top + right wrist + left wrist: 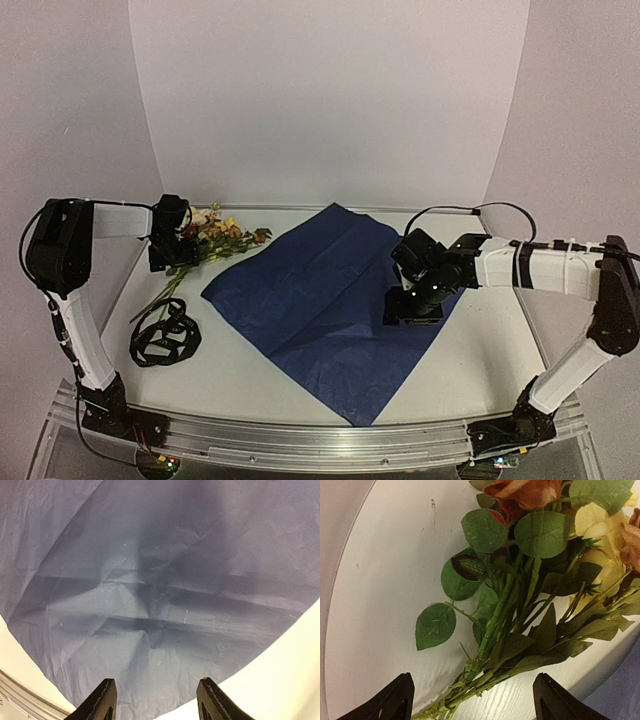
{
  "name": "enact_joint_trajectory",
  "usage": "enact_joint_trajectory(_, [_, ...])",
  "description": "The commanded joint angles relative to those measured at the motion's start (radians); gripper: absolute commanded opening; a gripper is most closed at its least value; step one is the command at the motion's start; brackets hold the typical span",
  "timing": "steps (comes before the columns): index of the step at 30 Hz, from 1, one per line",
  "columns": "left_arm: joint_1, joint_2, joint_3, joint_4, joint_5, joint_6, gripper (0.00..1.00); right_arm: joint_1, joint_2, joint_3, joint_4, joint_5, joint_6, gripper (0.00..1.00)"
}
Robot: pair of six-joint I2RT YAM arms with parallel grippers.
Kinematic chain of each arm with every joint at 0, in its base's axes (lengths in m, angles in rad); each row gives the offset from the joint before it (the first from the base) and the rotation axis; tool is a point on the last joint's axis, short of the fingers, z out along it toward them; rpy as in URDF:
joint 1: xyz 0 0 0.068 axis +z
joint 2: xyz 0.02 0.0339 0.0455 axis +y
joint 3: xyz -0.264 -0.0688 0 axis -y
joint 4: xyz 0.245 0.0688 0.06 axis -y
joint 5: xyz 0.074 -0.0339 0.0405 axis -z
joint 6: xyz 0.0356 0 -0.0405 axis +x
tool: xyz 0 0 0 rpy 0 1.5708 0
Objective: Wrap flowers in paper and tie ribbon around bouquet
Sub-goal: Unfold the folded wrapping paper at the center of the board, then pick up the fake flower from the corner of the board.
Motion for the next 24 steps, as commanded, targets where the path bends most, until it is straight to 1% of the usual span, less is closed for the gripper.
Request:
enact_joint_trajectory(1, [0.007,0.049,0.056,0.000,0.020,0.067,0.82,0.000,-0.071,-0.037,0.030,0.023,-0.025,0.57])
enact_joint_trajectory(4, [0.023,0.091,0.053,0.025,0.035,0.070,0.77,-0.002,-0.086,-0.051,0.044,0.022,-0.025,0.57])
enact_joint_trajectory(8, [0.030,0.132,0.050,0.071,0.038,0.069,0.67,-0.004,-0.091,-0.061,0.049,0.026,-0.025,0.57])
enact_joint_trajectory(10, [0.033,0.157,0.058,0.082,0.039,0.069,0.60,-0.006,-0.085,-0.063,0.050,0.027,-0.024,0.57])
enact_joint_trajectory(12, [0.033,0.171,0.064,0.092,0.036,0.067,0.48,-0.007,-0.077,-0.065,0.051,0.026,-0.019,0.57])
enact_joint_trajectory(13, [0.033,0.174,0.064,0.101,0.032,0.068,0.40,-0.008,-0.074,-0.067,0.051,0.025,-0.017,0.57])
enact_joint_trajectory(15, [0.033,0.174,0.065,0.115,0.018,0.071,0.22,-0.008,-0.069,-0.069,0.053,0.025,-0.014,0.57])
enact_joint_trajectory(18, [0.033,0.158,0.067,0.147,-0.014,0.084,0.01,-0.009,-0.060,-0.069,0.054,0.025,-0.011,0.57])
enact_joint_trajectory(21, [0.033,0.117,0.070,0.189,-0.043,0.106,0.00,-0.009,-0.045,-0.062,0.054,0.021,-0.015,0.57])
enact_joint_trajectory(24, [0.033,0.058,0.064,0.265,-0.089,0.141,0.00,-0.009,-0.030,-0.058,0.054,0.020,-0.018,0.58])
